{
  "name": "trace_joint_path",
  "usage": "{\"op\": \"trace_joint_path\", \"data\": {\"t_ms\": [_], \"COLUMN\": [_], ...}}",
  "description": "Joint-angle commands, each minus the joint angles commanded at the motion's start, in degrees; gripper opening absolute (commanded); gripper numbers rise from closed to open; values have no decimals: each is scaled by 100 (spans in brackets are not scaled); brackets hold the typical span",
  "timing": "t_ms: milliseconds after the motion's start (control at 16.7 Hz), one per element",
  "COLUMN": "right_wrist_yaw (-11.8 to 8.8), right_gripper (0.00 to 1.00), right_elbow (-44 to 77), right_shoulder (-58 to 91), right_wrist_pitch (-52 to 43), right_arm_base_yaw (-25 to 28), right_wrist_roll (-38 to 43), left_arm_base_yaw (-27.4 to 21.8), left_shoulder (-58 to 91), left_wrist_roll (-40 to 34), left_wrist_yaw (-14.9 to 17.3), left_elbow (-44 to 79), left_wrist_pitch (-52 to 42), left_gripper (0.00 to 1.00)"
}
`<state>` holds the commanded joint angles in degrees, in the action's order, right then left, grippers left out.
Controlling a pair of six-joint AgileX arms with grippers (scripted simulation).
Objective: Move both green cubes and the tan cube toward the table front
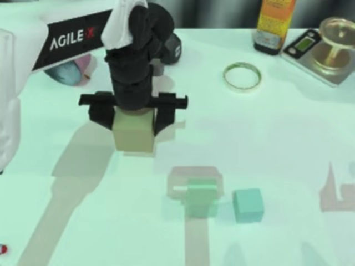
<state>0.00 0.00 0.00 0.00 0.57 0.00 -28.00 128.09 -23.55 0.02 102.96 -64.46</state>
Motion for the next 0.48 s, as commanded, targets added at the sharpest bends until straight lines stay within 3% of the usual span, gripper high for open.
{"op": "trace_joint_path", "data": {"t_ms": [240,480], "right_wrist_yaw": [0,0], "right_gripper": [100,100], "right_elbow": [0,0], "right_shoulder": [0,0], "right_wrist_pitch": [0,0], "right_arm_base_yaw": [0,0], "right_wrist_roll": [0,0], "left_arm_base_yaw": [-105,-387], "left_shoulder": [-204,-1003], "left_wrist_roll": [-130,-651], "left_wrist_yaw": [-13,-27], "left_elbow": [-239,-1324], "left_wrist_pitch": [75,266], "left_gripper": [0,0]}}
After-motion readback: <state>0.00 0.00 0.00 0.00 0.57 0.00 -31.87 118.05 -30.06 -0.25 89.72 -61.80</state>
